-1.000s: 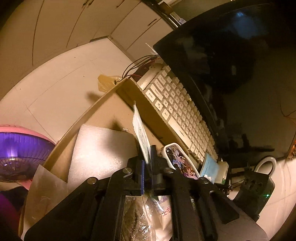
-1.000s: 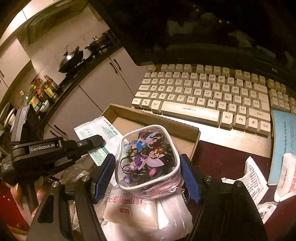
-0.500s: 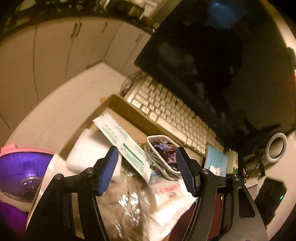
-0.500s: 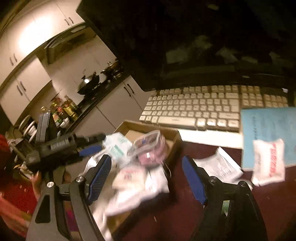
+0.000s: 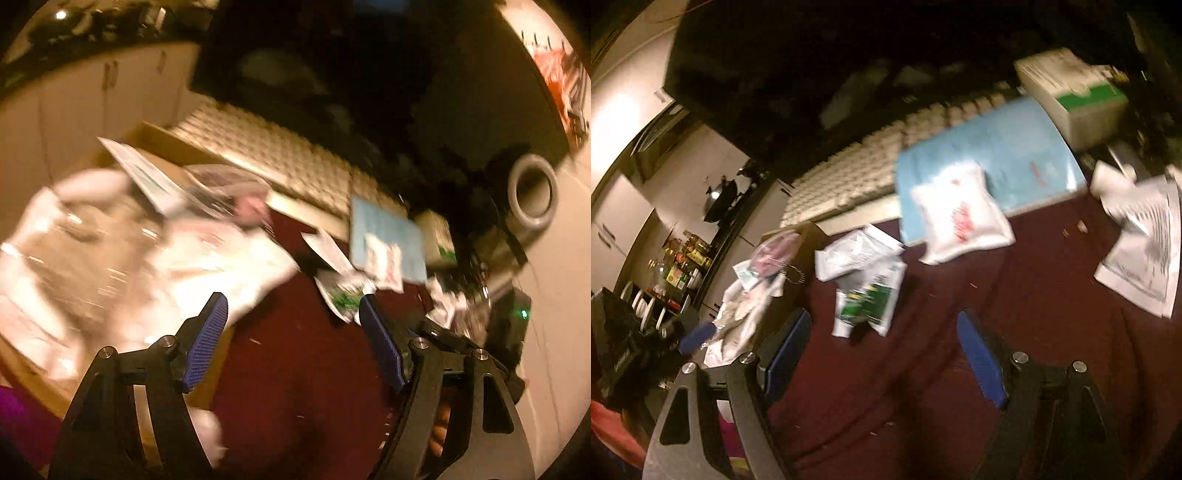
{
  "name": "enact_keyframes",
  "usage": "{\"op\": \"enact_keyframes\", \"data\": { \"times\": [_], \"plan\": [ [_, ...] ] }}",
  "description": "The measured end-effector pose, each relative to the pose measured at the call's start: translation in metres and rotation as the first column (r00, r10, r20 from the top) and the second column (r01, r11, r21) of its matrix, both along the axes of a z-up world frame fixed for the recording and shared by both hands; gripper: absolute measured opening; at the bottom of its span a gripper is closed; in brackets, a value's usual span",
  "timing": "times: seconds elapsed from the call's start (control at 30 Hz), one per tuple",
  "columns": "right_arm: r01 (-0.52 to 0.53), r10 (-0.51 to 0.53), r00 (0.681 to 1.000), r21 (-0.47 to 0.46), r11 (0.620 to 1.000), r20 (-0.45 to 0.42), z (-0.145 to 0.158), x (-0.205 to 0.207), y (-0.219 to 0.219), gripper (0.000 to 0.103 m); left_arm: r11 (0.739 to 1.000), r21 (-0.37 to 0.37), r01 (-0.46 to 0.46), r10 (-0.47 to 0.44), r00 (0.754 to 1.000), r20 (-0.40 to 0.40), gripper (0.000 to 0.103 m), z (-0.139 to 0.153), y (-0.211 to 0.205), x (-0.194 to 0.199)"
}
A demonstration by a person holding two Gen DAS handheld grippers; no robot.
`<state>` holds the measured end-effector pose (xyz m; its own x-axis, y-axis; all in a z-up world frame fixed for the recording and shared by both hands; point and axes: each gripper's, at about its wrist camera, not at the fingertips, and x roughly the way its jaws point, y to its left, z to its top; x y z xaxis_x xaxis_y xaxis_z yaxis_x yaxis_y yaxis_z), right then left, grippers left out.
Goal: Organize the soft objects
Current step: 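Open both tools over the box, dropping pouch and leaflet inside, then grasp the green granule packet with the right tool while the left tool grasps a paper packet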
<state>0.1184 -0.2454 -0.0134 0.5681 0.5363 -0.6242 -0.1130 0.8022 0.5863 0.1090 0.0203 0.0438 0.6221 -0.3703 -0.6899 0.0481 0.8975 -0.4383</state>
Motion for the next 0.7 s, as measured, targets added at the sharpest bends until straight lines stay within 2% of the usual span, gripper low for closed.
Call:
{"op": "enact_keyframes", "data": {
  "times": [0.17, 0.3, 0.37, 0.5, 0.63, 0.7],
  "plan": [
    [-0.022, 0.023, 0.999, 0.029, 0.999, -0.040, -0.007, 0.004, 0.003, 0.082, 0.998, 0.051, 0.040, -0.039, 0.999, -0.008, 0.074, -0.007, -0.029, 0.024],
    [-0.053, 0.057, 0.996, 0.053, 0.997, -0.063, 0.001, 0.017, 0.015, 0.081, 1.000, 0.011, 0.026, -0.026, 0.999, -0.046, 0.074, -0.009, -0.025, 0.050],
    [-0.063, 0.066, 0.996, 0.049, 0.997, -0.059, 0.008, 0.027, 0.022, 0.081, 1.000, -0.007, 0.007, -0.007, 0.999, -0.045, 0.074, -0.009, -0.021, 0.050],
    [-0.069, 0.067, 0.994, -0.024, 0.997, -0.092, 0.010, 0.051, 0.042, 0.081, 0.999, -0.037, -0.013, 0.011, 0.999, -0.043, 0.074, -0.007, -0.013, 0.050],
    [-0.080, 0.066, 0.993, -0.148, 0.986, -0.099, 0.001, 0.056, 0.063, 0.077, 0.998, -0.059, -0.021, 0.018, 0.999, -0.041, 0.074, -0.007, -0.006, 0.046],
    [-0.101, 0.086, 0.992, -0.179, 0.979, -0.092, -0.004, 0.054, 0.072, 0.077, 0.998, -0.065, -0.020, 0.018, 0.999, -0.034, 0.074, -0.006, -0.004, 0.044]
  ]
}}
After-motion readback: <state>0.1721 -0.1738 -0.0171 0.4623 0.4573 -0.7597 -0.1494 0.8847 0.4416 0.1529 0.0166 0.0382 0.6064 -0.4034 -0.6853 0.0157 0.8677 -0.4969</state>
